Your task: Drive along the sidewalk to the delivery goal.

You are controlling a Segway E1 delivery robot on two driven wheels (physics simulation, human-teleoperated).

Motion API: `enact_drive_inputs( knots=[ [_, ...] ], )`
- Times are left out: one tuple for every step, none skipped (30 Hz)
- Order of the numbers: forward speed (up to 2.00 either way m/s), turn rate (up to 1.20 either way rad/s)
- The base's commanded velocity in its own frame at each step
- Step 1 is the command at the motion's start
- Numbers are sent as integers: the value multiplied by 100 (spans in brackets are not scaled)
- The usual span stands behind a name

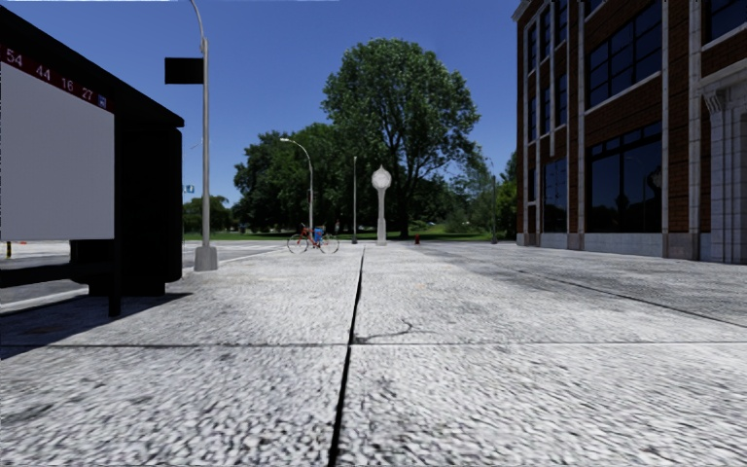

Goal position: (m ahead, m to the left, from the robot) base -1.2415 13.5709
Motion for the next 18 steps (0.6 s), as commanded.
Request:
enact_drive_inputs(
  knots=[
    [200,26],
    [200,26],
    [200,26],
    [200,26],
    [200,26],
    [200,22],
    [200,20],
    [200,20],
    [200,20],
    [200,20],
    [200,9],
    [200,0],
    [200,0],
    [200,0],
    [200,0],
    [200,0],
    [200,0],
    [200,0]
  ],
)
